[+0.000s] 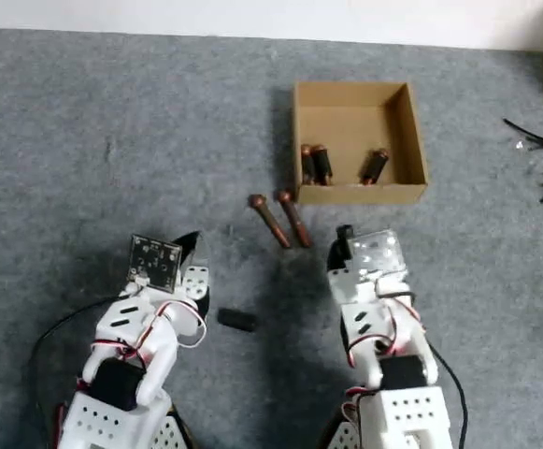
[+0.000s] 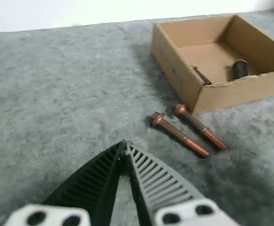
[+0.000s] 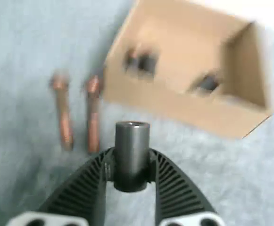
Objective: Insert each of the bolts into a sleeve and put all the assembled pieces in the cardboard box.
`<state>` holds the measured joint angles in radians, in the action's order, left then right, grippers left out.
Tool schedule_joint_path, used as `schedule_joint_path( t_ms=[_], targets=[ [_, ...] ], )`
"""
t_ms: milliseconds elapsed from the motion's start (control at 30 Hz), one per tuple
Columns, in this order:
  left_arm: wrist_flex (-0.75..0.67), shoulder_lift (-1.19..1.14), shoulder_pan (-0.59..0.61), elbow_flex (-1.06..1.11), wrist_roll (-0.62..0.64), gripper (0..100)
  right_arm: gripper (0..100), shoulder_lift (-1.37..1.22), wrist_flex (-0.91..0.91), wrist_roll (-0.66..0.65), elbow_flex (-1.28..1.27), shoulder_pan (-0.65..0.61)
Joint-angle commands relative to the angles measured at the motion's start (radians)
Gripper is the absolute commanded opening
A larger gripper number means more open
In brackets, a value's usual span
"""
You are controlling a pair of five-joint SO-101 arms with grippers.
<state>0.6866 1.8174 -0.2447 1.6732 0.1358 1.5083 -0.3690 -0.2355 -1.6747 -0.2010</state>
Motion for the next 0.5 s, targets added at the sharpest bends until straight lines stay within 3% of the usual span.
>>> schedule_joint_path(
  t_ms=[0, 267, 467],
  targets=[
    [0.0, 0.004, -0.025, -0.021, 0.009, 1, 0.4, 0.125, -0.031, 0.021, -0.065, 0.016],
    [0.0, 0.004, -0.142, -0.058, 0.012, 1, 0.4, 0.24, -0.068, 0.023, -0.104, 0.016],
    [-0.061, -0.056, -0.147, -0.082, 0.009, 1, 0.4, 0.243, -0.068, 0.023, -0.104, 0.016]
  ],
)
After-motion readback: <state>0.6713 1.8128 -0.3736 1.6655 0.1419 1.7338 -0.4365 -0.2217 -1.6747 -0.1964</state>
